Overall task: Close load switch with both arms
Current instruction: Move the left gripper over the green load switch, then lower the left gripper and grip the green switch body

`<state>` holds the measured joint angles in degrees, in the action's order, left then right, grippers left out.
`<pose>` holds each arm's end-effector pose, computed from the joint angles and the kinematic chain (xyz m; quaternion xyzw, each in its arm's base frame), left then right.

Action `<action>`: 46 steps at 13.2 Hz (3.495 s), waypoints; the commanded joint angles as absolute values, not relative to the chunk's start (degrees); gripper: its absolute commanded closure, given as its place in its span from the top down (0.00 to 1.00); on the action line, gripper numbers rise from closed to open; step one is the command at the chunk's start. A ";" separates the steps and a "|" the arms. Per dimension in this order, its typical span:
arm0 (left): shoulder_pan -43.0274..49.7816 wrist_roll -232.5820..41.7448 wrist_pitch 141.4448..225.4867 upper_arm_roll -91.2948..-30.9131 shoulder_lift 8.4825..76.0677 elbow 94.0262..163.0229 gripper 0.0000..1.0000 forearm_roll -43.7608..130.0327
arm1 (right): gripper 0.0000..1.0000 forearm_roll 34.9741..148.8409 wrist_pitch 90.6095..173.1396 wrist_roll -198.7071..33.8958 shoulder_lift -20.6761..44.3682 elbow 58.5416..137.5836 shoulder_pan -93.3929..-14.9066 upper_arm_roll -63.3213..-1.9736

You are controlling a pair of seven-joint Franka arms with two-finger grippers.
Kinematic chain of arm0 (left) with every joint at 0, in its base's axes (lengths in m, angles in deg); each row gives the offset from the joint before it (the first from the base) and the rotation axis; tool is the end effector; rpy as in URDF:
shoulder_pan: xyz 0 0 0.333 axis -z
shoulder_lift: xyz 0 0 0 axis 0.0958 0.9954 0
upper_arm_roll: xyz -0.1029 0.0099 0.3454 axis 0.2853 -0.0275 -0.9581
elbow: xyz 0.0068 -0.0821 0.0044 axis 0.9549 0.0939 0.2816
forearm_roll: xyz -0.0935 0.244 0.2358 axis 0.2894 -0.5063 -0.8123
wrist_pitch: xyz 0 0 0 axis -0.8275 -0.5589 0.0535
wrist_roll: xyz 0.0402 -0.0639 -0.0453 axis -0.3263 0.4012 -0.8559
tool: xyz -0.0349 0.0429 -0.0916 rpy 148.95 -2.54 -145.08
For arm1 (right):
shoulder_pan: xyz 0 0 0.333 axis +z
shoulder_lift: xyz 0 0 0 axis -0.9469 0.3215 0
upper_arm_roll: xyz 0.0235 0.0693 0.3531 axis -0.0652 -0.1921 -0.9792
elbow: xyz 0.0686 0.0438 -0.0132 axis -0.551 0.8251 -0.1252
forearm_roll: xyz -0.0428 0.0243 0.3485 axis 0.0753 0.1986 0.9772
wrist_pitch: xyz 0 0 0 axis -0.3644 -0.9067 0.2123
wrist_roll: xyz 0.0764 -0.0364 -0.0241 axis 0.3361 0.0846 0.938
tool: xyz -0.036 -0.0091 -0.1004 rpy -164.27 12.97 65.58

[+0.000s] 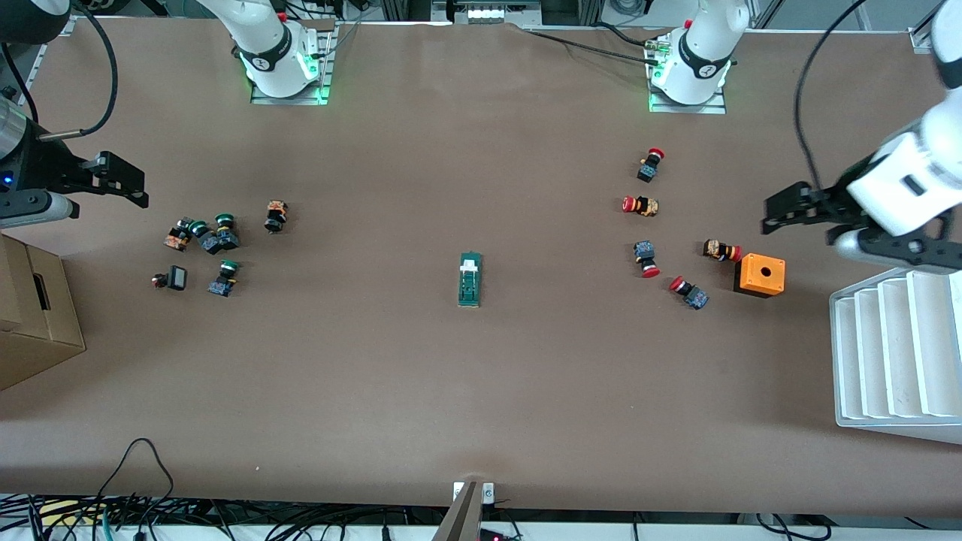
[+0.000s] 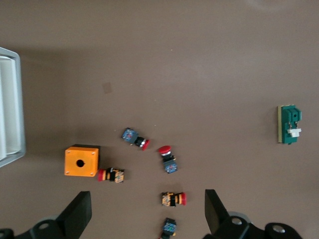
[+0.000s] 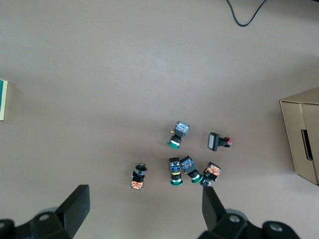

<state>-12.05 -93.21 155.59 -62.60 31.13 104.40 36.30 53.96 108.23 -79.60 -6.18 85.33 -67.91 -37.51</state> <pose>0.5898 -0.0821 0.6421 0.9973 -0.0478 -0.0090 0.0542 0.5487 0.0248 0.6504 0.9957 0.0925 0.0009 0.0094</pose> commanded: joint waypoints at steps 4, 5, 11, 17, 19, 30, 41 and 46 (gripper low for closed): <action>-7.44 -103.10 160.77 -61.32 32.74 106.15 1.00 34.50 | 1.00 53.57 107.57 -79.53 -5.91 84.29 -67.91 -37.66; -5.78 -105.29 162.79 -61.32 32.74 107.55 1.00 32.93 | 1.00 53.57 107.57 -79.53 -5.91 84.29 -67.91 -37.66; 0.64 -117.24 169.82 -61.24 35.11 110.55 1.00 31.33 | 1.00 53.57 107.57 -79.53 -5.91 84.29 -67.91 -37.66; 8.55 -130.88 181.60 -61.24 39.41 115.21 1.00 25.88 | 1.00 53.57 107.48 -79.53 -5.91 84.29 -67.91 -37.66; 9.44 -133.51 186.68 -61.24 40.47 117.04 1.00 23.88 | 1.00 53.57 107.48 -79.53 -5.91 84.29 -67.91 -37.66; 21.38 -167.85 206.31 -61.24 45.57 127.42 1.00 -8.62 | 1.00 53.48 107.05 -74.96 -5.91 84.29 -68.08 -37.66; 29.31 -211.02 208.95 -60.97 50.66 132.60 1.00 -45.98 | 1.00 54.00 107.13 -75.13 -5.82 84.64 -70.36 -37.22; 31.41 -222.81 207.38 -61.06 51.54 135.07 1.00 -58.11 | 1.00 53.57 107.04 -63.29 -3.62 85.00 -70.28 -37.22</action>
<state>30.07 -217.76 208.29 -60.65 51.61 134.10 -53.07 53.96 107.66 -68.00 -4.32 85.50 -69.96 -36.96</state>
